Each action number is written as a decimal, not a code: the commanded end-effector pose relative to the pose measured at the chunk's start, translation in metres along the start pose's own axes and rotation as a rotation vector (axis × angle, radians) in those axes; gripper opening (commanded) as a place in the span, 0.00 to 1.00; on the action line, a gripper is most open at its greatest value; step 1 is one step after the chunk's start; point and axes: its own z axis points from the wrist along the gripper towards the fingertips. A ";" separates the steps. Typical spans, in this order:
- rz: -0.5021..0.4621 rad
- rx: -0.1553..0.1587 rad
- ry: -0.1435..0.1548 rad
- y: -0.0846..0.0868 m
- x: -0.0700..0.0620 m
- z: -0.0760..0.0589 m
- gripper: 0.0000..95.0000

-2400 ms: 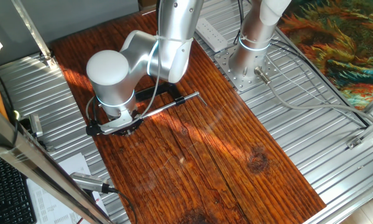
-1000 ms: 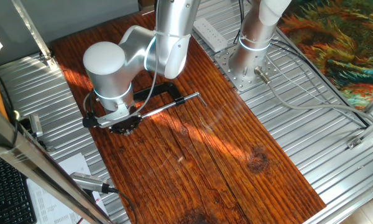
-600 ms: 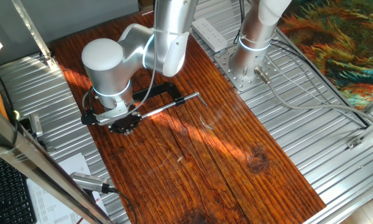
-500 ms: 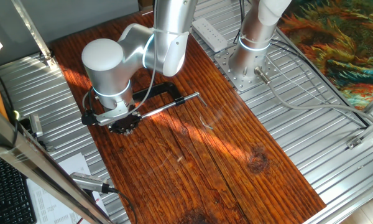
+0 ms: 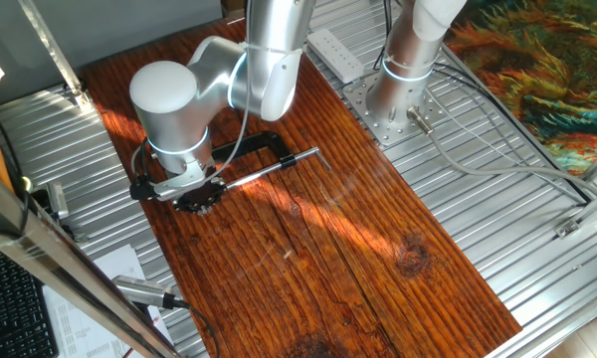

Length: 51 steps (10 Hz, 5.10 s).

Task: Sharpen the pencil with a pencil sharpener

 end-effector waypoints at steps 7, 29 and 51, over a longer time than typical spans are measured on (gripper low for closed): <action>0.001 0.000 0.013 0.000 0.000 -0.001 0.00; 0.010 0.017 -0.032 -0.001 0.007 0.016 0.20; -0.026 -0.005 -0.168 -0.001 0.007 0.007 0.20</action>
